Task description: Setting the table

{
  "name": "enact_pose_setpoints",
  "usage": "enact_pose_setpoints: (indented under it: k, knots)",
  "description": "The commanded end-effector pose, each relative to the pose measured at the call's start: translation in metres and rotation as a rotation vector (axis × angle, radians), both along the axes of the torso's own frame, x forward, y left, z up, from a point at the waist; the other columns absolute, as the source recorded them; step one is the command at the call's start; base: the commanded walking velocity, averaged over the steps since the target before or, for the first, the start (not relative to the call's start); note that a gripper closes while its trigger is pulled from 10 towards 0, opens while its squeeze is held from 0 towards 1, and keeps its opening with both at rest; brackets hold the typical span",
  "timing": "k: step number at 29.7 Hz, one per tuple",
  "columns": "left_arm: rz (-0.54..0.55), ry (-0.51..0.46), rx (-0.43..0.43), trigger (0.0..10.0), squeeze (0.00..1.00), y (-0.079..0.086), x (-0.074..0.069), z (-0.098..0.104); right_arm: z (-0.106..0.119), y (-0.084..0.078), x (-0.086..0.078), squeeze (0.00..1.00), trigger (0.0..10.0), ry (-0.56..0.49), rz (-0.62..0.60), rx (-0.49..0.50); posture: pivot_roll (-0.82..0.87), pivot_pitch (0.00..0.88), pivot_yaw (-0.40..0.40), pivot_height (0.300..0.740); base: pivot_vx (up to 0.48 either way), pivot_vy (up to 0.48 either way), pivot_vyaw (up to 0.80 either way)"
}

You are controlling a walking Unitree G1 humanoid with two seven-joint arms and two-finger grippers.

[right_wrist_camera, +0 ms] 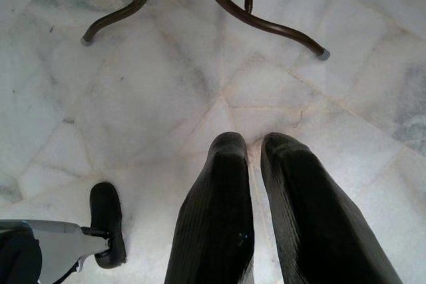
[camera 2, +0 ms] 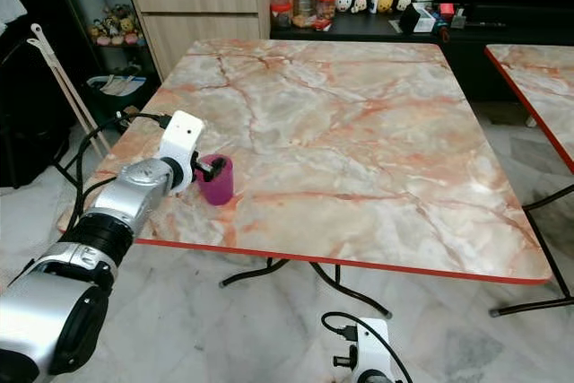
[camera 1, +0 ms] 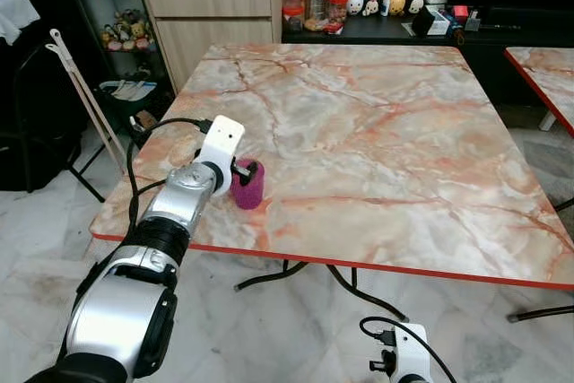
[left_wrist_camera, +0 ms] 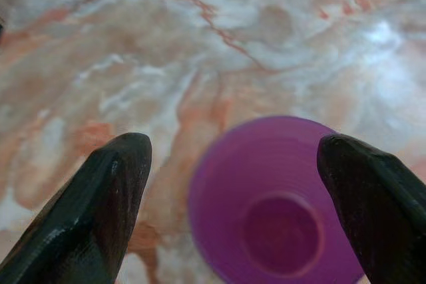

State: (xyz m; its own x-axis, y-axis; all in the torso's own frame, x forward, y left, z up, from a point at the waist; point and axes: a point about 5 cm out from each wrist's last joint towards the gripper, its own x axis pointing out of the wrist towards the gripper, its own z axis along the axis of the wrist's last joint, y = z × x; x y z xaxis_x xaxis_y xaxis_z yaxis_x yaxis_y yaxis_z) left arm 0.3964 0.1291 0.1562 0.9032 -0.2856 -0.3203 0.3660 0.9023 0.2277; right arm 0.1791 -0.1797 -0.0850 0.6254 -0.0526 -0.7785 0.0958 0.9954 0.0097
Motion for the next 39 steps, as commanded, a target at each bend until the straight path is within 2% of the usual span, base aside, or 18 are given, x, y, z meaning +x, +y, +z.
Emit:
enact_pose_setpoints:
  k: [1,7,9,12,24,31,39]
  knots:
    - [0.017,-0.006,0.015,10.0,0.0,0.003,0.003,0.004,0.001,-0.001,0.002,0.0,10.0,-0.002,-0.009,0.003,-0.01,0.0,0.034,0.74,0.0,0.0,0.0]
    - [0.023,-0.012,0.033,10.0,0.0,0.004,0.006,0.008,0.001,-0.001,0.003,0.0,10.0,-0.003,-0.01,0.002,-0.01,0.0,0.035,0.74,0.0,0.0,0.0]
    - [0.046,-0.022,0.058,10.0,0.0,0.007,0.008,0.01,0.002,-0.002,0.004,0.0,10.0,-0.006,-0.011,0.002,-0.02,0.0,0.034,0.74,0.0,0.0,0.0]
    - [0.079,-0.026,0.047,10.0,0.0,0.012,0.01,0.013,0.002,-0.002,0.004,0.0,10.0,-0.007,-0.012,0.002,-0.01,0.0,0.032,0.74,0.0,0.0,0.0]
    - [0.086,0.001,0.099,10.0,0.0,0.014,0.011,0.009,0.001,-0.004,0.003,0.0,10.0,-0.003,-0.018,0.002,-0.02,0.0,0.032,0.74,0.0,0.0,0.0]
    - [0.044,0.052,0.16,10.0,0.0,0.011,0.008,0.0,0.001,-0.004,0.002,0.0,10.0,-0.002,-0.024,0.004,-0.02,0.0,0.033,0.74,0.0,0.0,0.0]
    - [0.004,0.114,0.176,10.0,0.0,0.006,0.002,-0.015,0.001,-0.003,0.002,0.0,10.0,-0.003,-0.026,0.007,-0.02,0.0,0.033,0.74,0.0,0.0,0.0]
